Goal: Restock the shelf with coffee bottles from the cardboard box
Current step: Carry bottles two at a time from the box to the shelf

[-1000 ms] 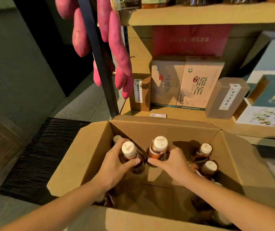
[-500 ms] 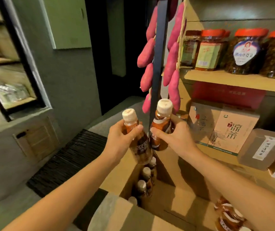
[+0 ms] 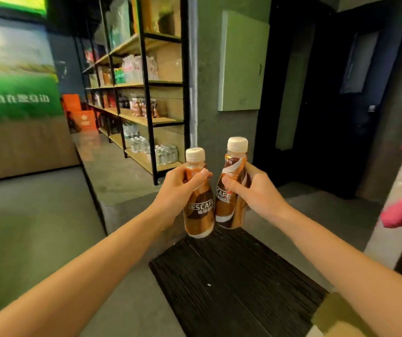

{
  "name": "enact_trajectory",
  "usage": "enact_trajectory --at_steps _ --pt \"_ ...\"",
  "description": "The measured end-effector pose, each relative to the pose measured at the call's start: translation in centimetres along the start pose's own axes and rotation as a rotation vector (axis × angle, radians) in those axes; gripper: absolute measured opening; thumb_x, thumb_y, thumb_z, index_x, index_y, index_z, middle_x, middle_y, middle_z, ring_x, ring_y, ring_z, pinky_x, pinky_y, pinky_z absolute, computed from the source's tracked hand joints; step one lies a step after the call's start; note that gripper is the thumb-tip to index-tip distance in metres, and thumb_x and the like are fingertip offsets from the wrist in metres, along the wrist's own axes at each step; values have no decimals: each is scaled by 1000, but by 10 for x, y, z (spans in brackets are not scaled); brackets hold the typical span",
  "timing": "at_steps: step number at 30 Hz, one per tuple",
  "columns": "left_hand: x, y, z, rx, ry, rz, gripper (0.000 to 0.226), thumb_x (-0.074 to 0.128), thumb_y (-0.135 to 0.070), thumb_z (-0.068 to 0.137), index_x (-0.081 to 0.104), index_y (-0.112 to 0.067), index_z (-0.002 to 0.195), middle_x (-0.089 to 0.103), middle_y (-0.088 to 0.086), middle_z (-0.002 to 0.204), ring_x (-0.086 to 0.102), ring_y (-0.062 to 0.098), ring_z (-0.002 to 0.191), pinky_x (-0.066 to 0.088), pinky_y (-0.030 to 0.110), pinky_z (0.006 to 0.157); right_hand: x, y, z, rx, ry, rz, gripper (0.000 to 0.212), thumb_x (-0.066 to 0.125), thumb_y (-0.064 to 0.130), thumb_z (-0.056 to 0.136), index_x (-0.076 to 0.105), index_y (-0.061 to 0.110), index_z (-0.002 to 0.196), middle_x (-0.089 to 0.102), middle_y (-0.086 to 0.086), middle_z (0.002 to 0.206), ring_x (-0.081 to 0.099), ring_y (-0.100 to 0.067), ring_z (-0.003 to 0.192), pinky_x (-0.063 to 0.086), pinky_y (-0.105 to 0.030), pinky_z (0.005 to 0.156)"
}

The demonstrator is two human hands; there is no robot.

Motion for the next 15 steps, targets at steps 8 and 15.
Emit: enact_trajectory --at_steps 8,15 --pt "-216 26 29 -9 -178 118 26 58 -30 89 62 -14 108 70 2 105 65 14 99 51 35 90 196 38 113 -50 167 131 32 58 28 89 52 24 120 60 18 99 57 0 94 45 -14 78" --pt "-368 58 65 -25 -319 166 8 61 -27 87 62 -24 94 70 6 105 66 18 100 50 38 91 334 50 215 -96 272 137 38 57 33 90 49 20 125 57 9 106 53 -3 96 41 -12 75"
Point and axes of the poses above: each hand's wrist, its own z-axis towards the middle knuckle, its own x-axis out of the palm, y = z × x, the point moved 3 cm from there along z, towards the middle knuckle
